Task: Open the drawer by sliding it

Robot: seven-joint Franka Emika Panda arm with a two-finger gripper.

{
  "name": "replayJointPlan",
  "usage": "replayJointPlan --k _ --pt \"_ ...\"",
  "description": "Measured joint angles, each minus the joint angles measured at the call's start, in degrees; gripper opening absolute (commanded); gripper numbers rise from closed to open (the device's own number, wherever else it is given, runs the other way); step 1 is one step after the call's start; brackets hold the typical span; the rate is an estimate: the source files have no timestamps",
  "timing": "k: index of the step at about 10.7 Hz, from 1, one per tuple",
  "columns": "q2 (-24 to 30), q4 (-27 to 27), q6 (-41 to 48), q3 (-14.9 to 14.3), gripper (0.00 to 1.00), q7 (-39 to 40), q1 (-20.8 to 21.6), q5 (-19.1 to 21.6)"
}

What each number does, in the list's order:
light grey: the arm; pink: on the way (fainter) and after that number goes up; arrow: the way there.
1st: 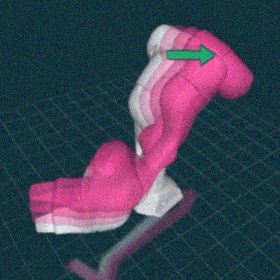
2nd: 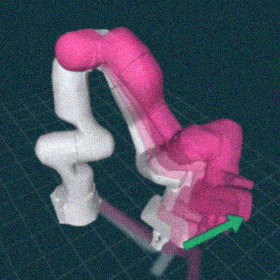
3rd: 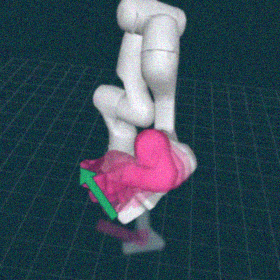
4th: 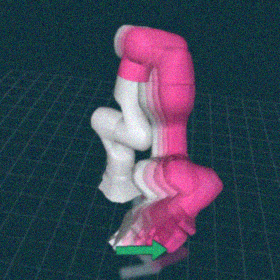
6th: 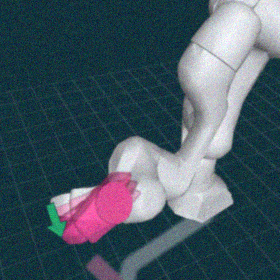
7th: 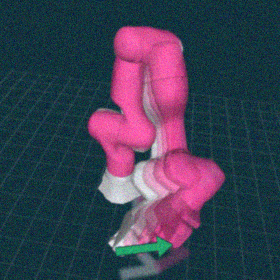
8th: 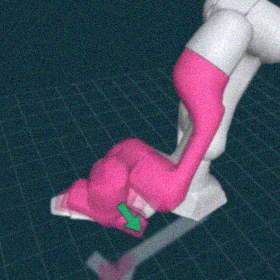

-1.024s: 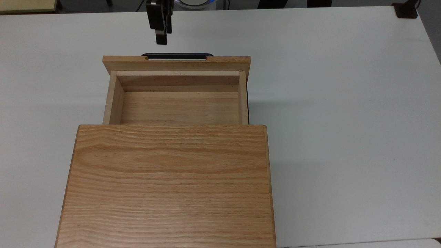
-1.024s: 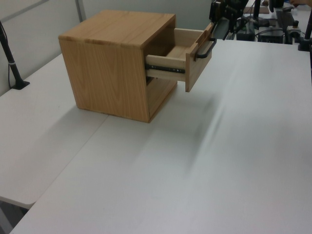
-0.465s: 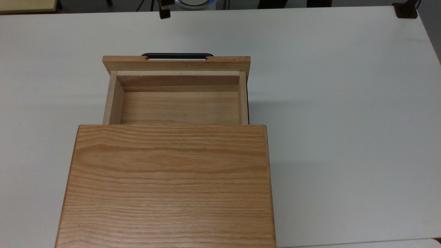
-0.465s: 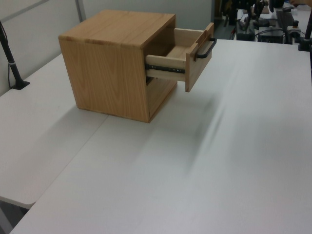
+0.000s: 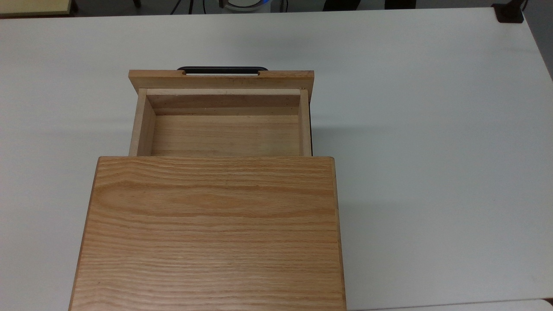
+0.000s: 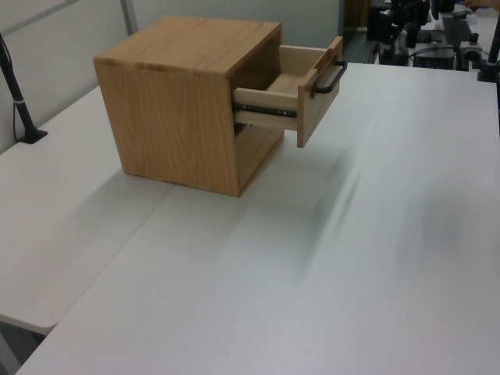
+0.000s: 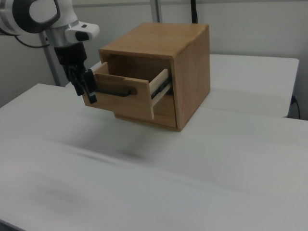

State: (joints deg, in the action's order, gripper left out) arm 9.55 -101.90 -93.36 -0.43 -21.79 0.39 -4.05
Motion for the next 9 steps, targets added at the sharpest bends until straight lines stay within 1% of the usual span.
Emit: replayJointPlan --k 1,2,3,5,6,8,9 --pt "-0.07 0.00 0.39 0.00 1.00 5.17 0.00 -1.74" --pt "-0.24 0.00 0.41 0.11 1.00 8.74 0.04 -3.12" --pt "-0.54 0.00 0.42 0.40 1.00 10.51 0.37 -3.73" --pt "-2.06 0.21 0.94 0.70 1.00 11.21 2.25 -4.59" --pt "-3.52 0.61 0.96 0.73 1.00 12.44 2.72 -4.73" --pt "-7.40 2.72 0.96 0.64 1.00 18.66 2.73 -4.67" --pt "-9.01 3.87 0.96 0.35 1.00 21.80 2.68 -3.67"
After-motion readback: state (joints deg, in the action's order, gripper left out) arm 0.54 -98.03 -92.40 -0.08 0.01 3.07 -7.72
